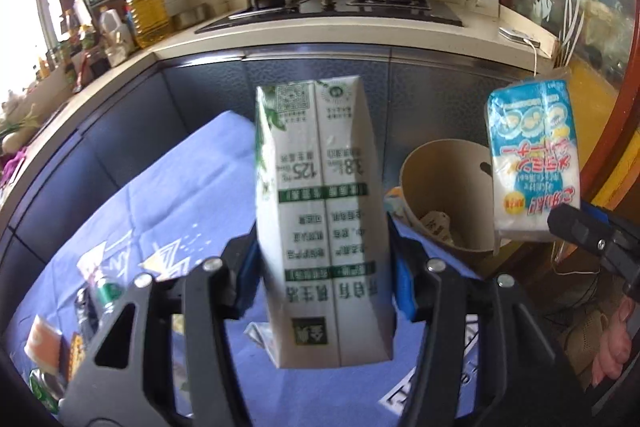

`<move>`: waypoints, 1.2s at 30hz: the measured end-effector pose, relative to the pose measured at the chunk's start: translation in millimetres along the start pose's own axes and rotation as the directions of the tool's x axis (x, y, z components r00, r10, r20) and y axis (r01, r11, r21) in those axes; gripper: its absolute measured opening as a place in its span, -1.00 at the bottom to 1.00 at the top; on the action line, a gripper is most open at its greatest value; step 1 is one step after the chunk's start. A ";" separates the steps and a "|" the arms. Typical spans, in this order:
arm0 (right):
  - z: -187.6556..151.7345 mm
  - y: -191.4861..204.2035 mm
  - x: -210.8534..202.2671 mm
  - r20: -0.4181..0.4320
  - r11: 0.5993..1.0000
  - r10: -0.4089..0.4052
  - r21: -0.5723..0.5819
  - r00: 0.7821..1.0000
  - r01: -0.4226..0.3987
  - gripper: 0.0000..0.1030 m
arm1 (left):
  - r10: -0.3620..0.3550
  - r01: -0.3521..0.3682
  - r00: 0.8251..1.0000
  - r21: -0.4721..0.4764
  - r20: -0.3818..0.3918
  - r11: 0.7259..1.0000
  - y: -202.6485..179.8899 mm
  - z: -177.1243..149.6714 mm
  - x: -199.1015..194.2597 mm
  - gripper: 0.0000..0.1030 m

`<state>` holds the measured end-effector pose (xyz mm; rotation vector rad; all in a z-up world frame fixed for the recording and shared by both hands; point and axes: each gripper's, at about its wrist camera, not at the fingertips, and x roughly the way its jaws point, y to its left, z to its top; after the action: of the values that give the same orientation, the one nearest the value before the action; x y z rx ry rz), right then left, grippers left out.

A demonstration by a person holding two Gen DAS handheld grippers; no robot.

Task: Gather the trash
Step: 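Carry carton and tissue pack to the beige bin and open both tools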

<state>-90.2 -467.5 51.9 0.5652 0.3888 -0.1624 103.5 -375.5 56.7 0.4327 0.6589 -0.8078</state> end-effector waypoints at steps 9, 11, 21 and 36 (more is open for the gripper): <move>-0.5 -99.4 -9.7 0.002 0.971 -0.230 0.065 0.973 0.230 -0.39 | -0.142 0.147 0.988 0.087 -0.053 0.985 -90.9 41.2 79.0 0.01; -4.6 -109.8 -4.0 -0.017 0.965 -0.254 0.067 0.967 0.255 -0.39 | -0.155 0.161 0.986 0.102 -0.065 0.982 -108.2 45.0 94.1 0.01; -28.3 -125.4 43.2 -0.159 0.960 -0.265 0.050 0.951 0.276 -0.38 | -0.157 0.176 0.978 0.141 -0.139 0.974 -145.7 36.6 145.6 0.02; -22.9 -113.6 29.8 -0.062 0.948 -0.309 0.055 0.949 0.312 0.23 | -0.158 0.163 0.983 0.051 -0.089 0.985 -116.6 32.8 104.8 0.25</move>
<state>-99.0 -551.1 -33.4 0.5703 0.5247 -0.4656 79.0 -521.8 -3.9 0.4728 0.7580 -0.9678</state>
